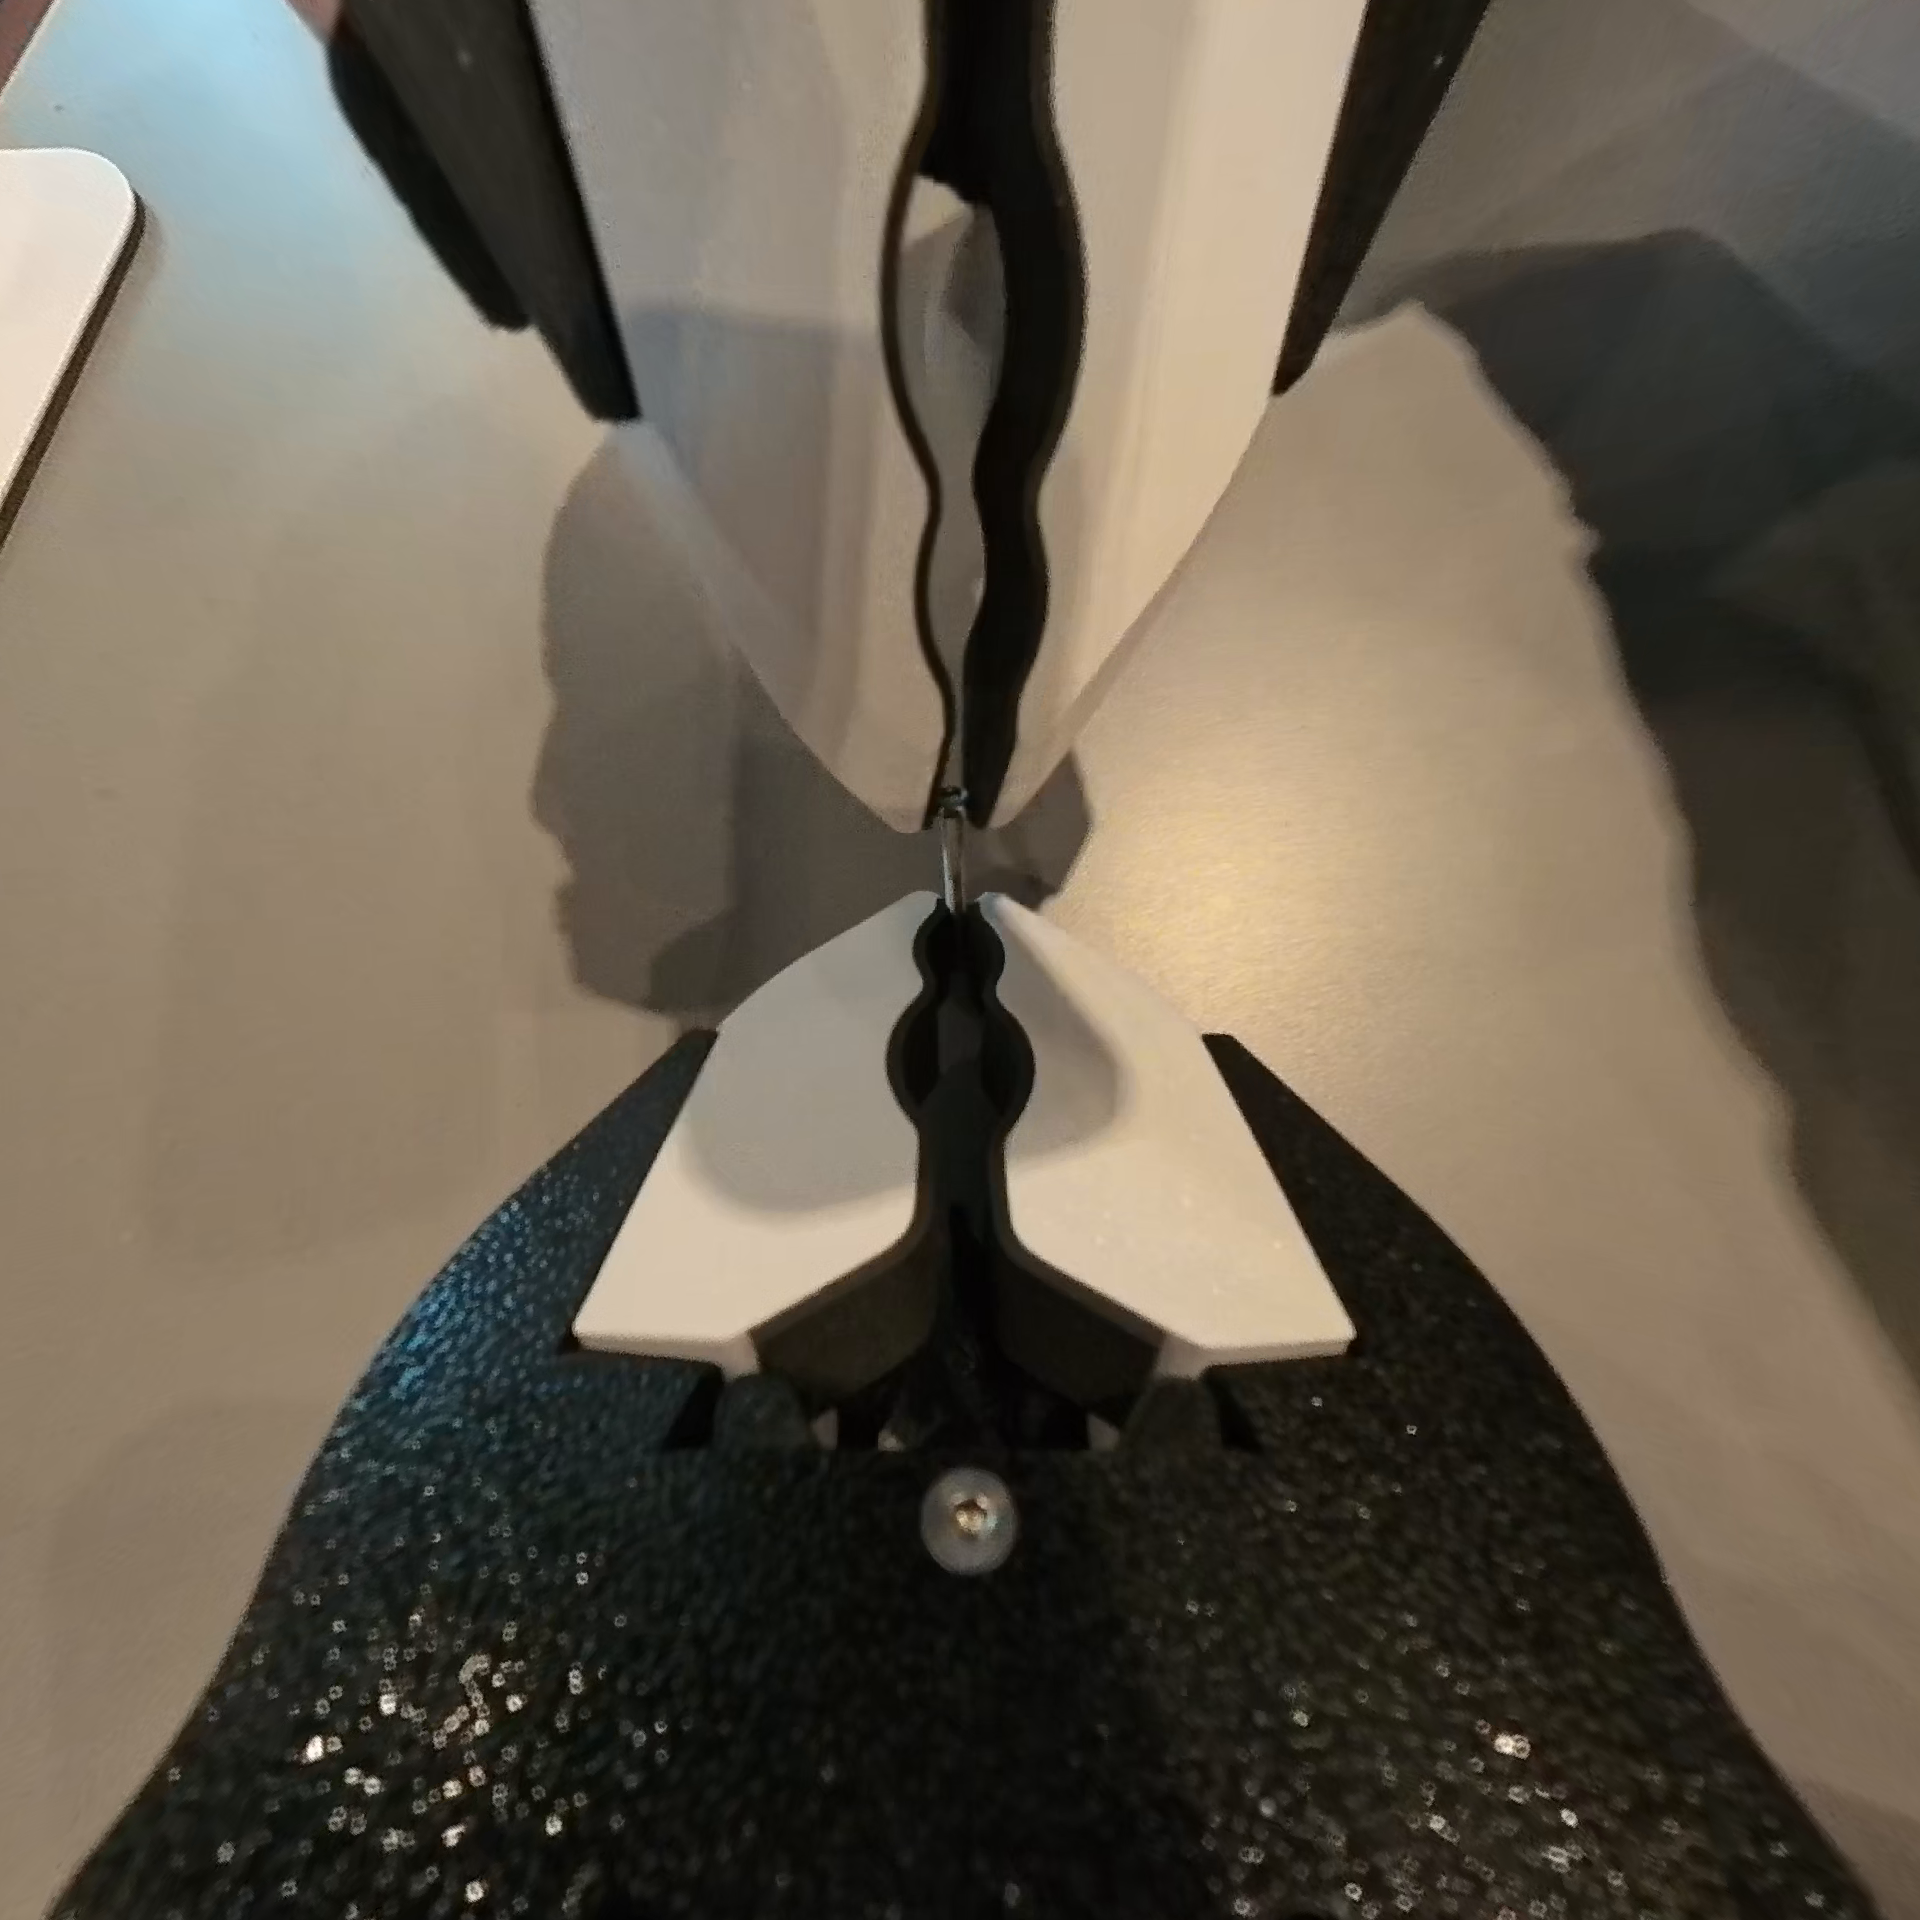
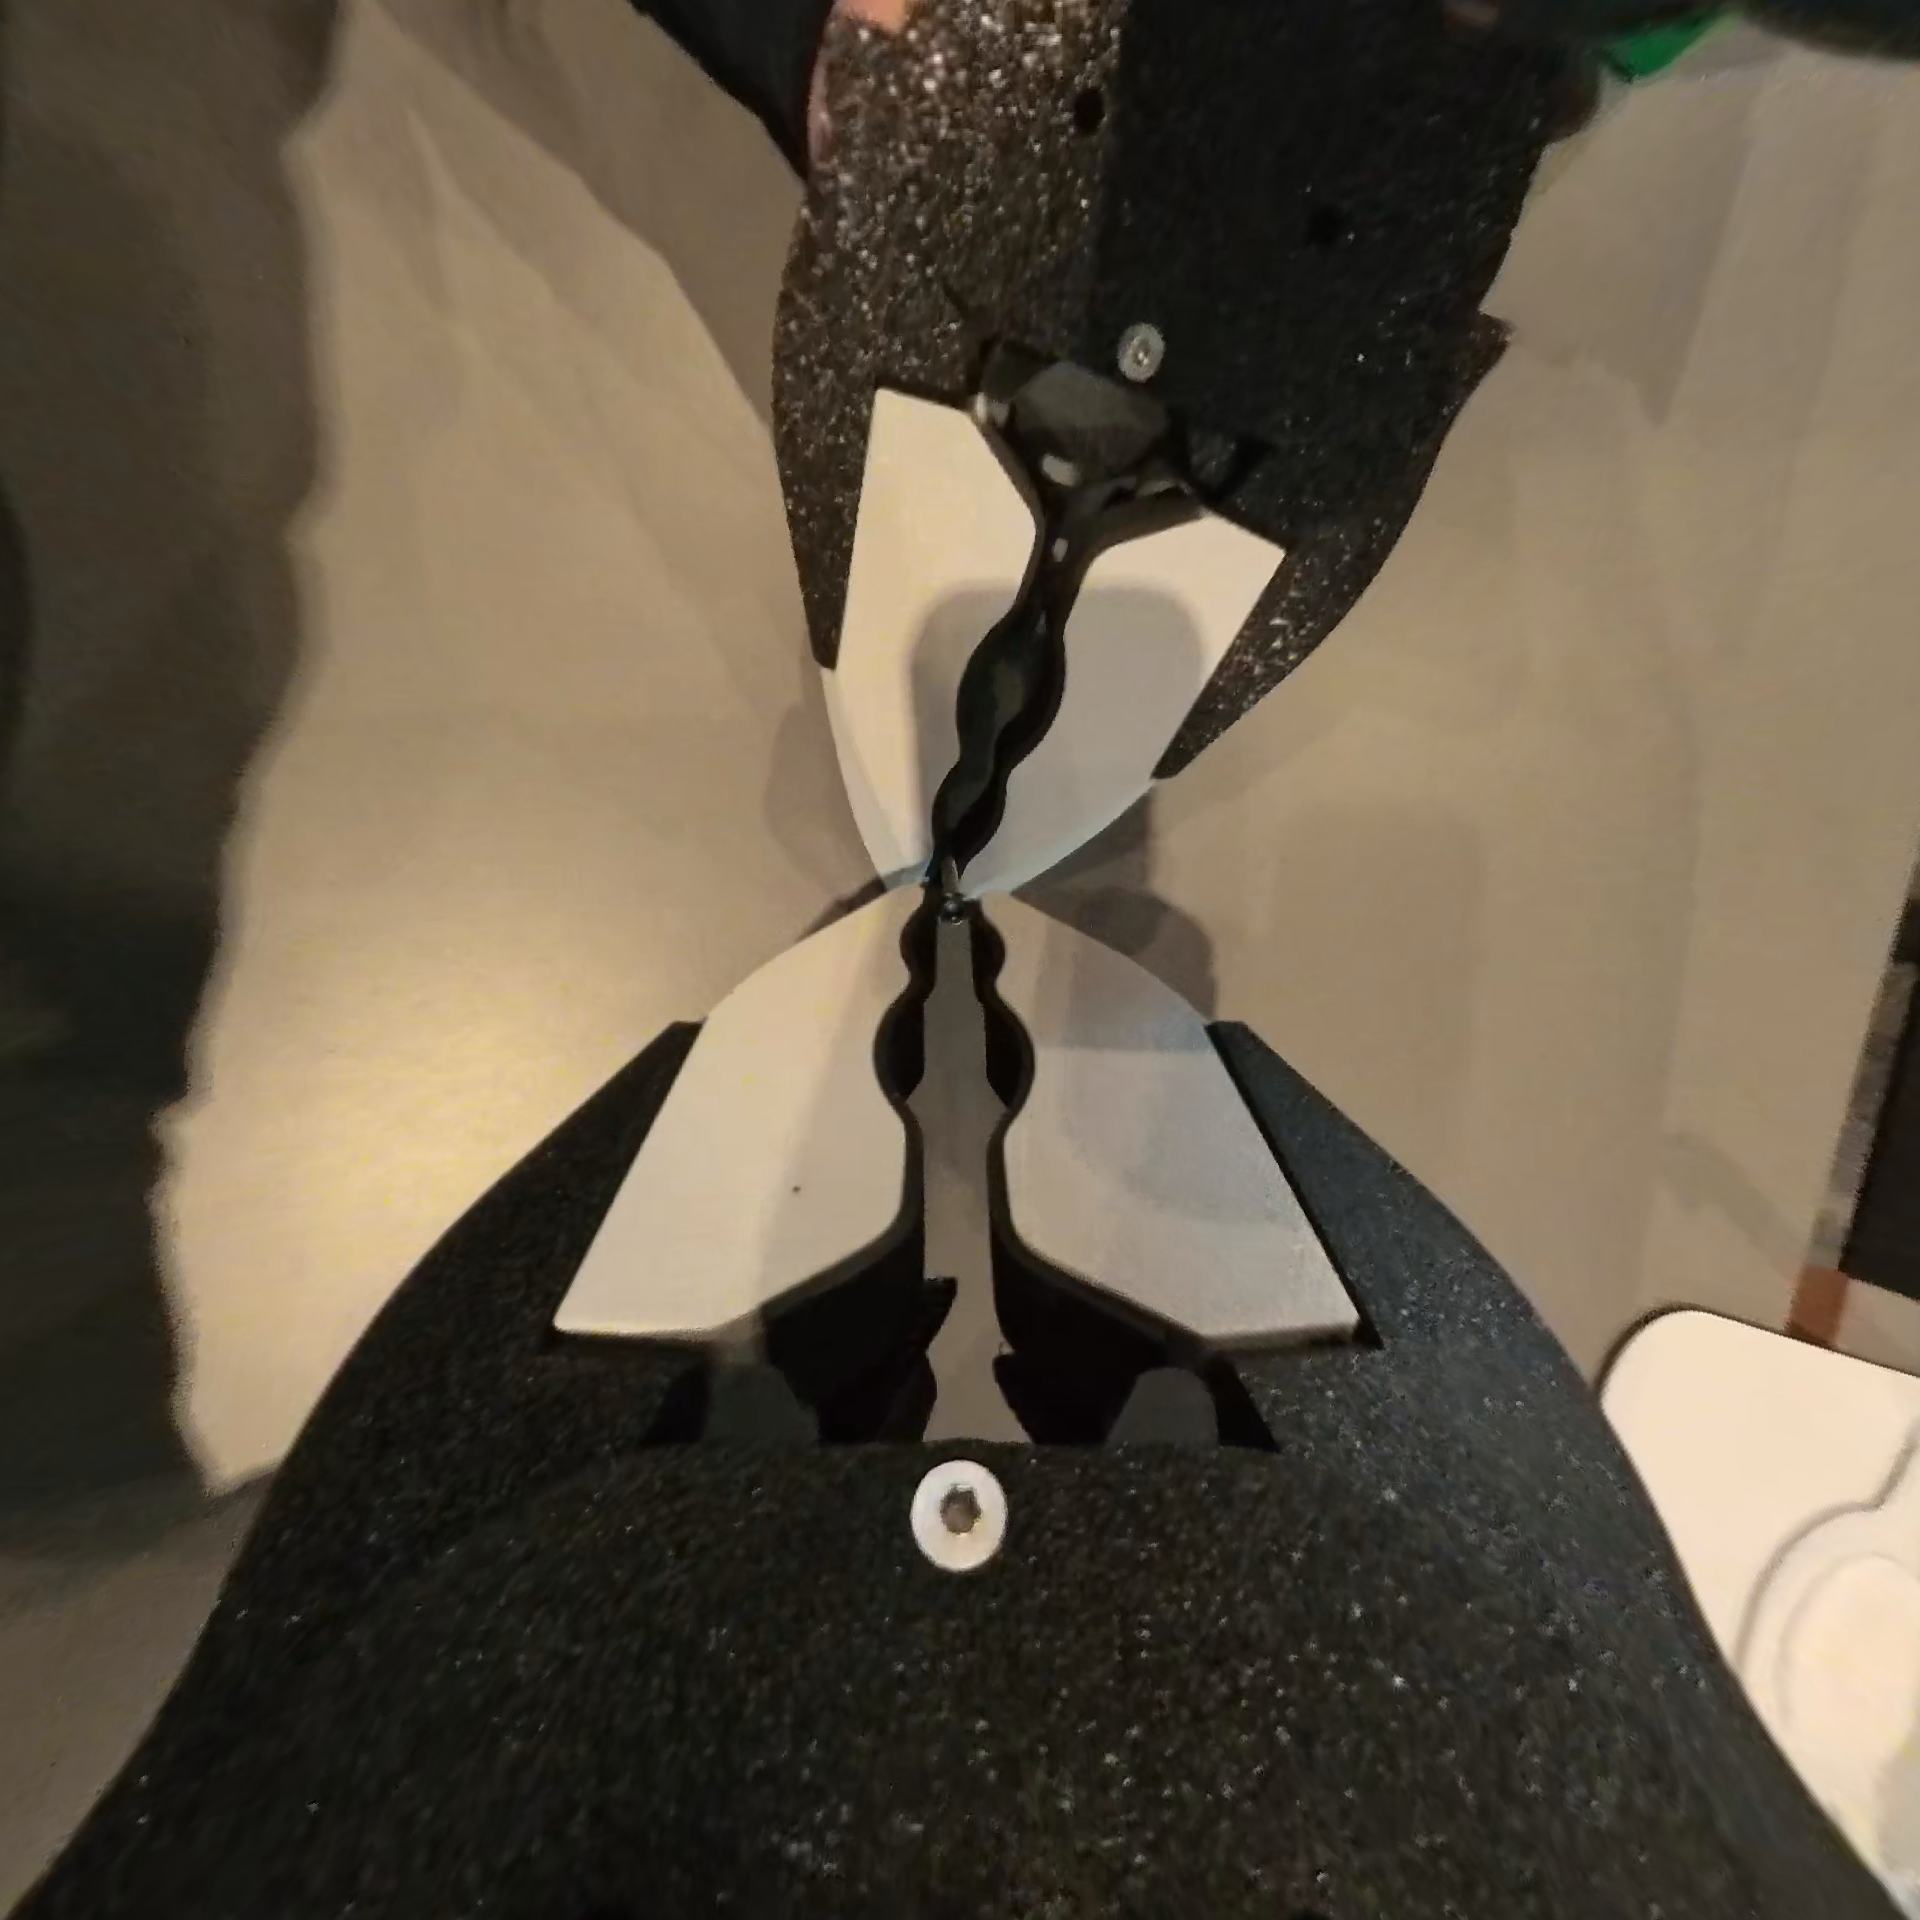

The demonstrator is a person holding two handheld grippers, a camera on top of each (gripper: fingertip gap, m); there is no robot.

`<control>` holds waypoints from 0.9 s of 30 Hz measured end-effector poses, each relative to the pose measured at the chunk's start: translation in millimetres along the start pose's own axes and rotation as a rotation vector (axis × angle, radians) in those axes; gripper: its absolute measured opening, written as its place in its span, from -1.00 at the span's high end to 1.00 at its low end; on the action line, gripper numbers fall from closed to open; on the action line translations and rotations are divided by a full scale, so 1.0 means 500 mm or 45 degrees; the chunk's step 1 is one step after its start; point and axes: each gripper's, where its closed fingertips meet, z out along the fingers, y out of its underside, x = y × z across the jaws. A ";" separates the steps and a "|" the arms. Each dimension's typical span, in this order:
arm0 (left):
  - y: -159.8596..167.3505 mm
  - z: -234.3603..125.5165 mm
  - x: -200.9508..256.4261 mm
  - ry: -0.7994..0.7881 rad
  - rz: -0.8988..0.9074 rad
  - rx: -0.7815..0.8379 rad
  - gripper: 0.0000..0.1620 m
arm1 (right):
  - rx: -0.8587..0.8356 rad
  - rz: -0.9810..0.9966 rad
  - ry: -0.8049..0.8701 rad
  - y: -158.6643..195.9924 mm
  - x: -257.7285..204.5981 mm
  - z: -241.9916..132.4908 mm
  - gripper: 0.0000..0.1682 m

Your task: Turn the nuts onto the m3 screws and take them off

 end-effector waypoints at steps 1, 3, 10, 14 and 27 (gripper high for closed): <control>0.000 0.000 0.000 0.001 -0.001 0.000 0.97 | 0.004 0.033 -0.008 0.000 0.000 0.000 0.93; 0.000 0.000 0.000 0.002 -0.003 0.000 0.97 | 0.022 0.117 -0.005 0.000 0.001 0.001 0.94; 0.000 0.000 0.000 -0.005 0.006 0.000 0.98 | 0.055 0.610 0.091 -0.002 -0.001 0.001 0.94; 0.000 0.000 0.000 -0.001 0.000 -0.002 0.98 | 0.079 1.066 0.170 -0.005 0.001 0.003 0.94; 0.000 0.000 0.000 -0.004 0.005 0.000 0.97 | 0.040 0.155 0.130 -0.002 -0.006 -0.018 0.64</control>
